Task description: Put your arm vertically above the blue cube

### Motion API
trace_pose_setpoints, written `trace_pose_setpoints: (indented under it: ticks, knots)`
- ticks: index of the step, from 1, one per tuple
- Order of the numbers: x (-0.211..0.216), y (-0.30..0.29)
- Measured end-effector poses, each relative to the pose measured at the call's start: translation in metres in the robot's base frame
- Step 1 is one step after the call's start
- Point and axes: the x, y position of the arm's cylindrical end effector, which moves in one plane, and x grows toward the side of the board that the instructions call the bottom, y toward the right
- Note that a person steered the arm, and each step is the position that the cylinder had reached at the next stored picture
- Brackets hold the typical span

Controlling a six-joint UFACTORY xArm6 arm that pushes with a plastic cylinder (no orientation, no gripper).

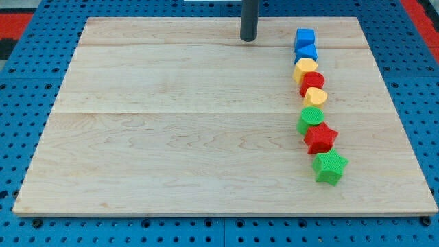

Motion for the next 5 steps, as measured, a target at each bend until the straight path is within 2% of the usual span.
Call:
trace_pose_setpoints:
  ticks: [4,5]
  knots:
    - [-0.006,0.01]
    - [-0.037,0.028]
